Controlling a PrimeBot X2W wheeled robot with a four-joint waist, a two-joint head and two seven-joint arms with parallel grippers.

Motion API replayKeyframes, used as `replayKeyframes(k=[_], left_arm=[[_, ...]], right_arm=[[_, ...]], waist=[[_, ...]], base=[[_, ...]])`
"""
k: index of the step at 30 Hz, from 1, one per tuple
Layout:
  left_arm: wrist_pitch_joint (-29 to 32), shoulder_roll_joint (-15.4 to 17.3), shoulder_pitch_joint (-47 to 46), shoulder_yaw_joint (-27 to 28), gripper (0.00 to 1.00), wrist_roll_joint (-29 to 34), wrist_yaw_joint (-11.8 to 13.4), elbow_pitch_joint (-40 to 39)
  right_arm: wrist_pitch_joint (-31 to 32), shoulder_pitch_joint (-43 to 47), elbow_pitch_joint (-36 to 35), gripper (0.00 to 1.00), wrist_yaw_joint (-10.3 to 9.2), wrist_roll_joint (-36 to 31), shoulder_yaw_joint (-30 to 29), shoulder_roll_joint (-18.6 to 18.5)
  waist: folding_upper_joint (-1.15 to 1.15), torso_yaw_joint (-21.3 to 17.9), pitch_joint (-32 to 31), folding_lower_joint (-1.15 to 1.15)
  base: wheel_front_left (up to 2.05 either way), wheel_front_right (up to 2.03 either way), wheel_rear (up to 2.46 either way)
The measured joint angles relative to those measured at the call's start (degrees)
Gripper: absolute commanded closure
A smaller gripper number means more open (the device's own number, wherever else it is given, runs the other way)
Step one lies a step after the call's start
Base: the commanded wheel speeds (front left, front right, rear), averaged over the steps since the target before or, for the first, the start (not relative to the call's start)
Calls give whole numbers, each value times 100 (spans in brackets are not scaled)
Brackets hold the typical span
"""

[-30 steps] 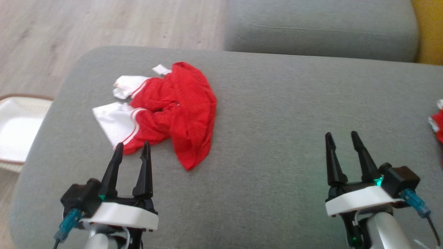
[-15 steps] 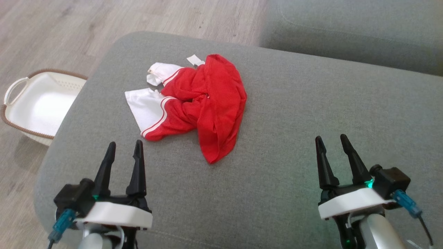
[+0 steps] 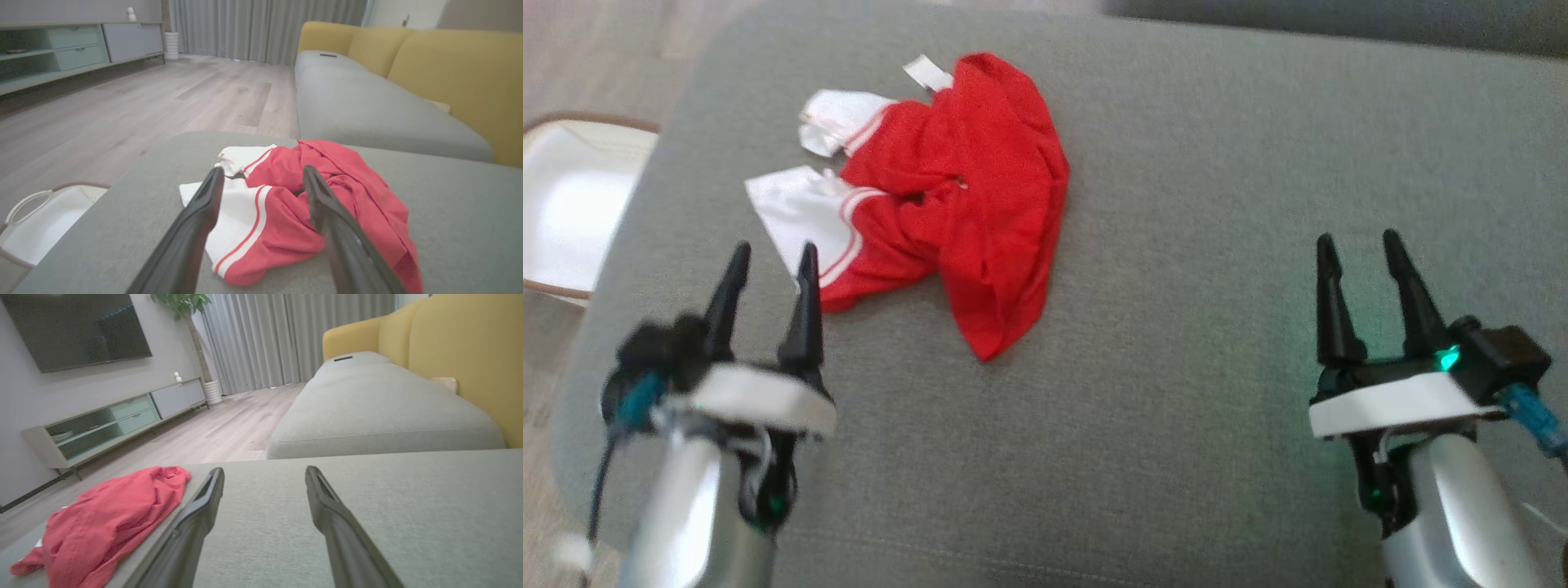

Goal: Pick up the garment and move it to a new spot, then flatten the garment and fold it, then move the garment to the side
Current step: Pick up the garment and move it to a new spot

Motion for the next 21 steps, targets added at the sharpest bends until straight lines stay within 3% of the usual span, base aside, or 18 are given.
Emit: replayKeyframes(k=[9,16,21], left_arm=[[1306,603,-1952,-624,0,-256,-177,1479],[2598,1161,-2809,-1788,0,-1391,-214,2028],[3179,1496,-3111,-2295,0,-2134,-214,2232]], right_arm=[[90,-235,-333,0,0,-183,-275,-1],[129,-336,-444,0,0,-192,-287,-2],[127,-367,-458,0,0,-201,-328,-2]], waist=[[0,-411,717,1],[0,-724,1149,1],[0,-886,1363,1]], base=[[0,0,0],[0,0,0],[0,0,0]])
